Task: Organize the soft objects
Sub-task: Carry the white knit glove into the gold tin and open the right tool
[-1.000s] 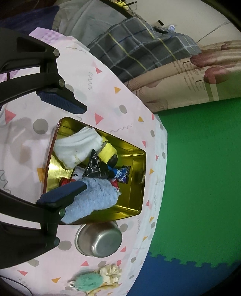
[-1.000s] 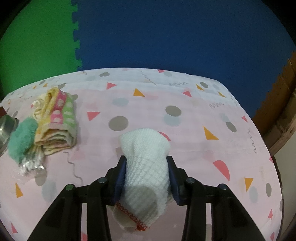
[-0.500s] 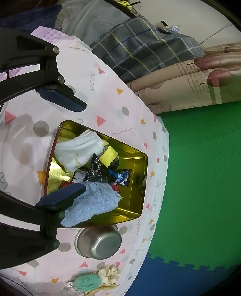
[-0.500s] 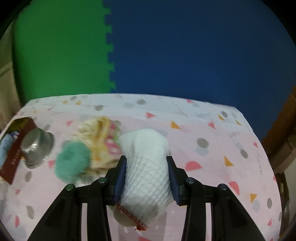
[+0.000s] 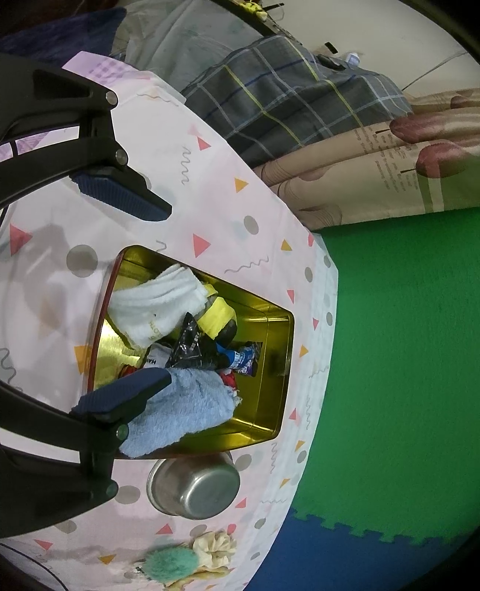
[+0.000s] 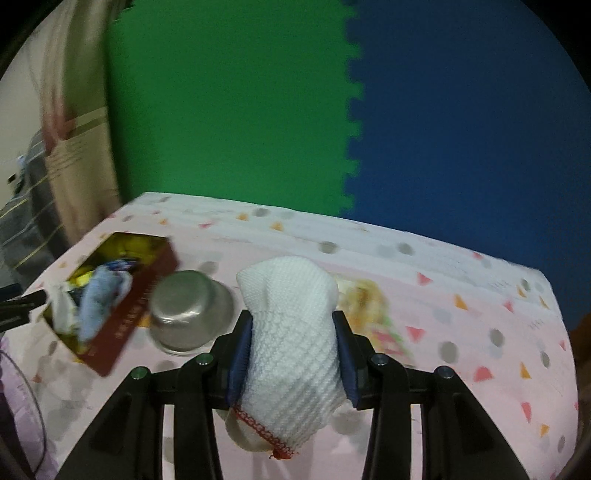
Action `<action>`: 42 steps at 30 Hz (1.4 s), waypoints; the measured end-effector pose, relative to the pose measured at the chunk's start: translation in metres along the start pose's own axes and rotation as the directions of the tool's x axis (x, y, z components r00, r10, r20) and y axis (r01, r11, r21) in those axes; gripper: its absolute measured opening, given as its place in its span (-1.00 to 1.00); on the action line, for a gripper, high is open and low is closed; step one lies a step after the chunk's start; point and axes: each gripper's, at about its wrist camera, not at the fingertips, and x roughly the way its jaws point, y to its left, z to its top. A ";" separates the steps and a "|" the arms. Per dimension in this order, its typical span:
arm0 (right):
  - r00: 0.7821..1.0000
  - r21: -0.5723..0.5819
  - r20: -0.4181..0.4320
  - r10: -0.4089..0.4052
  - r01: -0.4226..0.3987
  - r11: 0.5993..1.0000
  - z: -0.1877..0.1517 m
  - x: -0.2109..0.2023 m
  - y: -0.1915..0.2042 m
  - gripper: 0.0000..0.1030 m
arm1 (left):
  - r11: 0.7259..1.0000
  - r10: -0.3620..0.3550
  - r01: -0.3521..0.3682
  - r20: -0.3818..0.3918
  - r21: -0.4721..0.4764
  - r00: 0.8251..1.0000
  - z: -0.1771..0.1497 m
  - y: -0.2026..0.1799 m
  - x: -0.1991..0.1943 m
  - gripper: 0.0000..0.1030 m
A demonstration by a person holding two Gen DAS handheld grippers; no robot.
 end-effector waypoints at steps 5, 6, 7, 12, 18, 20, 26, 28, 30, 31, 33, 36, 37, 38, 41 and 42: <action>0.997 -0.054 -0.007 0.081 -0.081 0.995 0.008 0.007 0.045 -0.18 | 1.000 -0.001 0.001 -0.003 -0.017 1.000 0.001 0.007 0.000 0.55; 0.995 -0.065 -0.010 0.098 -0.098 0.993 0.009 0.009 0.055 -0.18 | 1.000 -0.001 0.001 -0.004 -0.020 1.000 0.001 0.008 0.001 0.55; 0.994 -0.072 -0.013 0.112 -0.113 0.991 0.011 0.011 0.062 -0.18 | 1.000 -0.002 0.002 -0.005 -0.024 1.000 0.001 0.010 0.001 0.55; 0.980 -0.112 -0.036 0.194 -0.197 0.974 0.018 0.024 0.107 -0.18 | 0.999 0.008 -0.008 -0.005 -0.035 1.000 0.003 0.016 0.005 0.56; 0.961 -0.156 -0.068 0.270 -0.277 0.948 0.025 0.037 0.156 -0.18 | 0.998 0.023 -0.024 -0.013 -0.065 1.000 0.003 0.030 0.009 0.56; 0.955 -0.168 -0.082 0.285 -0.295 0.941 0.028 0.044 0.169 -0.18 | 0.997 0.028 -0.029 -0.015 -0.077 1.000 0.004 0.035 0.010 0.56; 0.941 -0.184 -0.121 0.315 -0.333 0.925 0.036 0.066 0.202 -0.18 | 0.993 0.048 -0.050 -0.020 -0.104 0.999 0.004 0.047 0.012 0.57; 0.936 -0.181 -0.136 0.324 -0.345 0.921 0.040 0.075 0.212 -0.18 | 0.992 0.047 -0.050 -0.024 -0.113 0.999 0.004 0.051 0.014 0.57; 0.935 -0.185 -0.145 0.324 -0.347 0.919 0.043 0.083 0.221 -0.18 | 0.991 0.048 -0.051 -0.027 -0.123 0.998 0.004 0.055 0.015 0.57; 0.934 -0.186 -0.149 0.324 -0.349 0.919 0.043 0.086 0.225 -0.18 | 0.991 0.050 -0.053 -0.028 -0.127 0.998 0.004 0.056 0.015 0.57; 0.931 -0.183 -0.161 0.328 -0.355 0.917 0.045 0.094 0.233 -0.18 | 0.990 0.051 -0.055 -0.030 -0.133 0.998 0.004 0.059 0.016 0.57; 0.931 -0.191 -0.177 0.319 -0.351 0.917 0.044 0.104 0.243 -0.17 | 0.988 0.050 -0.055 -0.037 -0.143 0.998 0.003 0.062 0.018 0.57; 0.931 -0.193 -0.180 0.317 -0.349 0.917 0.043 0.107 0.245 -0.17 | 0.988 0.050 -0.055 -0.038 -0.145 0.998 0.003 0.063 0.019 0.57; 0.930 -0.190 -0.186 0.318 -0.352 0.917 0.042 0.110 0.247 -0.16 | 0.988 0.048 -0.053 -0.038 -0.147 0.998 0.003 0.064 0.019 0.57; 0.933 -0.195 -0.192 0.305 -0.341 0.920 0.040 0.116 0.252 -0.13 | 0.987 0.049 -0.055 -0.041 -0.150 0.998 0.003 0.064 0.020 0.57; 0.933 -0.196 -0.195 0.301 -0.338 0.920 0.039 0.118 0.253 -0.13 | 0.987 0.048 -0.054 -0.043 -0.150 0.998 0.003 0.064 0.020 0.57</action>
